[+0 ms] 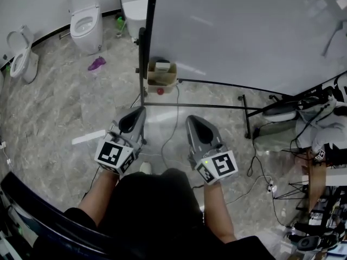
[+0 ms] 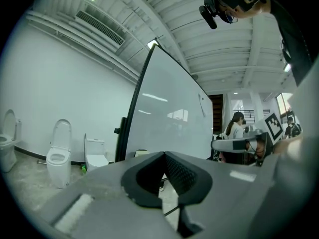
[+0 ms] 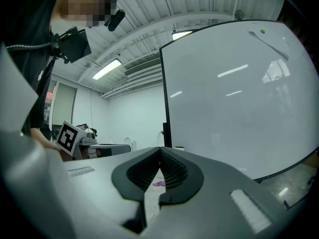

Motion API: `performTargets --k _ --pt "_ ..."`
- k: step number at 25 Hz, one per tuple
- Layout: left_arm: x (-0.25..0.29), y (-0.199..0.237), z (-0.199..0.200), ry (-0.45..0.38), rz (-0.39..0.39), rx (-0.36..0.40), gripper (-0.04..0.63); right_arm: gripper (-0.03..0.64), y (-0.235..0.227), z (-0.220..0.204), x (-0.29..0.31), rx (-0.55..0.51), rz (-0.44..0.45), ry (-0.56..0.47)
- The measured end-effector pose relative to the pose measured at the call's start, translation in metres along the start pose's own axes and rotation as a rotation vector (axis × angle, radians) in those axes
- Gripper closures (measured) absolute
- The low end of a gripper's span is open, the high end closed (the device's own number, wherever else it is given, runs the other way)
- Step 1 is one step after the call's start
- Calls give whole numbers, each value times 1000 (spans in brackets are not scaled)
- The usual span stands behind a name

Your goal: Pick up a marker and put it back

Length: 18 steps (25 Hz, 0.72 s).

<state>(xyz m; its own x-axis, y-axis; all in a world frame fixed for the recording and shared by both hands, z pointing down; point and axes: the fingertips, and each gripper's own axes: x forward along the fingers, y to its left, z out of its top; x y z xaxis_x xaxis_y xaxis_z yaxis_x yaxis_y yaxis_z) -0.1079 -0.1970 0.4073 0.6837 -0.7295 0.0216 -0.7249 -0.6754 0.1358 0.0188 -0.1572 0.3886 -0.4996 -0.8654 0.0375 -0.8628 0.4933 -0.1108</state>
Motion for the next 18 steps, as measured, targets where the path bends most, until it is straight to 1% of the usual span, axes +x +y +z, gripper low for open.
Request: performTargets --k 2,5,9,13,18 --pt "1 6 -6 23 5 6 592 607 -1 0 7 0 8 2" --pt "5 11 -2 42 17 18 592 607 -7 6 17 0 16 -8" --pt "13 16 -7 28 46 15 592 607 -15 9 26 -1 46 -17" --pt "27 12 3 1 85 20 592 607 -30 10 32 -5 90 -17" --pt "39 2 12 -17 161 13 592 607 -49 17 39 -20 159 -13"
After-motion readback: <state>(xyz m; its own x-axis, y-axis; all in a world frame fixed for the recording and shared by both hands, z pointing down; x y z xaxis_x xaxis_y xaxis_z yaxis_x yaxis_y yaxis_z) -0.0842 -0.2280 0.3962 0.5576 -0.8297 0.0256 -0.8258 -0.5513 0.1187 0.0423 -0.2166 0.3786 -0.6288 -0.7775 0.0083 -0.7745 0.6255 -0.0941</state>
